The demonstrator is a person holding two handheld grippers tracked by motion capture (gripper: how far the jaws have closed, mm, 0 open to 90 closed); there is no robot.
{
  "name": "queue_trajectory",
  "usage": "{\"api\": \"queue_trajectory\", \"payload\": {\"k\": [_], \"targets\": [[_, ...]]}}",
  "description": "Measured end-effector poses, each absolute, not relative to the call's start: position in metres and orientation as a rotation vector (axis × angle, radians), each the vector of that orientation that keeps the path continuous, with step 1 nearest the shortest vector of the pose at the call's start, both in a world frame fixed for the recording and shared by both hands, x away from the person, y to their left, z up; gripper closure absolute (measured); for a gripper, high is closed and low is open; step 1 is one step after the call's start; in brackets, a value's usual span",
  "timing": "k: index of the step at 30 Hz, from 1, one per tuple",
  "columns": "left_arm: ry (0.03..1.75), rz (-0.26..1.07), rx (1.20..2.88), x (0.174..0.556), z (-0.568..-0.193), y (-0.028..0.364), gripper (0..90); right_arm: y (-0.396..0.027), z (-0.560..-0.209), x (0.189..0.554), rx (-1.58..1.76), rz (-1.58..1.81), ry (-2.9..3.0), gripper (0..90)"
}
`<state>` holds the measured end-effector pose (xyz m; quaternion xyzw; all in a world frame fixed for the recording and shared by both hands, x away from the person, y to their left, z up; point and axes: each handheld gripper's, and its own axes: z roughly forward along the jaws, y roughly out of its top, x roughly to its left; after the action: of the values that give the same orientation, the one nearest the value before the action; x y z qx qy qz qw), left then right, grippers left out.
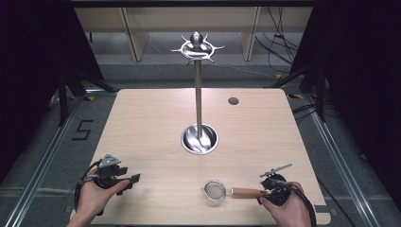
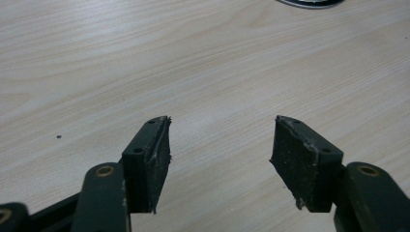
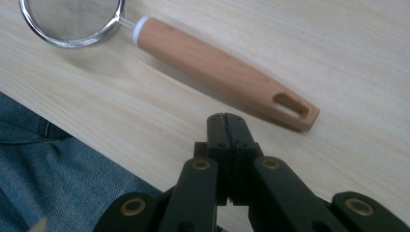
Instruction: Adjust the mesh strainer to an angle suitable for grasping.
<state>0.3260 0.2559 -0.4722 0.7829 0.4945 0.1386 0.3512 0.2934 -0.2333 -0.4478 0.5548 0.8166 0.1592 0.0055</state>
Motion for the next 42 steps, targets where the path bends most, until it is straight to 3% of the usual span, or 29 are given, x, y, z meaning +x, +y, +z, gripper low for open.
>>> {"api": "queue_trajectory", "payload": {"k": [8, 28, 34, 42], "targets": [[1.235, 0.357, 2.082, 0.325, -0.471, 0.258, 38.2, -0.229, -0.452, 0.299, 1.918, 0.390, 2.606, 90.0], [1.205, 0.364, 2.116, 0.325, -0.471, 0.255, 38.9, -0.229, -0.471, 0.340, 1.959, 0.272, 2.558, 90.0], [1.203, 0.348, 2.108, 0.325, -0.472, 0.254, 39.1, -0.225, -0.472, 0.362, 2.072, 0.279, 2.479, 90.0], [1.196, 0.341, 2.115, 0.325, -0.472, 0.254, 39.3, -0.224, -0.470, 0.394, 1.956, 0.269, 2.494, 90.0]]}}
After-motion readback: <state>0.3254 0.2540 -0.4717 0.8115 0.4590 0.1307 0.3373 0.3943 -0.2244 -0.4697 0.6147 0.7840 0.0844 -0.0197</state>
